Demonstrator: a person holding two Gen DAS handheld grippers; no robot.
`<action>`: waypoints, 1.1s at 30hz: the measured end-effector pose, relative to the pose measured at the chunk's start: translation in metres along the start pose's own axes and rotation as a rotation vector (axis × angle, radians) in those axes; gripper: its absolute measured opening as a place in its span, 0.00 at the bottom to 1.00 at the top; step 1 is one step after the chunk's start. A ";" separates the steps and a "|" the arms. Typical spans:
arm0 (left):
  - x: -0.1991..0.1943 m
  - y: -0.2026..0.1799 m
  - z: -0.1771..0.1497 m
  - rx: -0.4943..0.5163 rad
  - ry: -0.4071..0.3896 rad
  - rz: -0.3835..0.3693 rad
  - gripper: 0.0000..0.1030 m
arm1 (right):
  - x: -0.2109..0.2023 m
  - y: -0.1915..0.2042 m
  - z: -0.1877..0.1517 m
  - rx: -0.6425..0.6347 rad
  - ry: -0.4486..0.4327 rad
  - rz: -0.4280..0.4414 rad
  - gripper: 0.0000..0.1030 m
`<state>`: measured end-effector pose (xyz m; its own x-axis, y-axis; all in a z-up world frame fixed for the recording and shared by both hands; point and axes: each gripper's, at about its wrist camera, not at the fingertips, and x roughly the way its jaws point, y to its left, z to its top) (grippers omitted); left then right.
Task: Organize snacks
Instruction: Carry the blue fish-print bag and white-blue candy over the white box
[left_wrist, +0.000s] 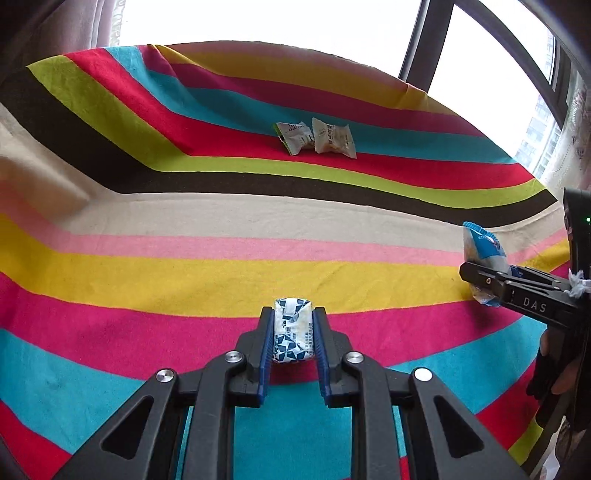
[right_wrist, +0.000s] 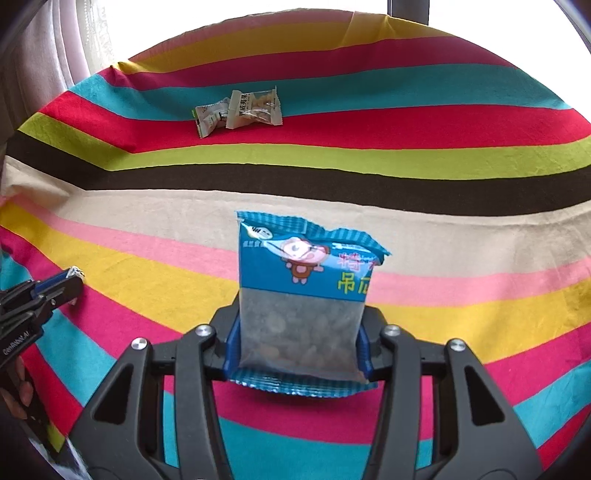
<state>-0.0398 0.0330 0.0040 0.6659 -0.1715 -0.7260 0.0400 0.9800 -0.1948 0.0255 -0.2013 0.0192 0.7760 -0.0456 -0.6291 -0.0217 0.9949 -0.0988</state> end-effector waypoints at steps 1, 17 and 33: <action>-0.004 0.002 -0.005 -0.004 0.001 -0.008 0.20 | -0.008 0.005 -0.005 -0.003 0.004 0.001 0.50; -0.057 -0.031 -0.049 0.128 -0.021 -0.077 0.20 | -0.096 0.052 -0.090 -0.014 -0.029 0.076 0.50; -0.087 -0.119 -0.073 0.338 -0.008 -0.157 0.20 | -0.176 -0.004 -0.138 0.043 -0.105 0.029 0.50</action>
<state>-0.1566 -0.0761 0.0419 0.6379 -0.3232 -0.6990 0.3855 0.9198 -0.0735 -0.1980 -0.2097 0.0233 0.8371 -0.0097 -0.5469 -0.0197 0.9987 -0.0478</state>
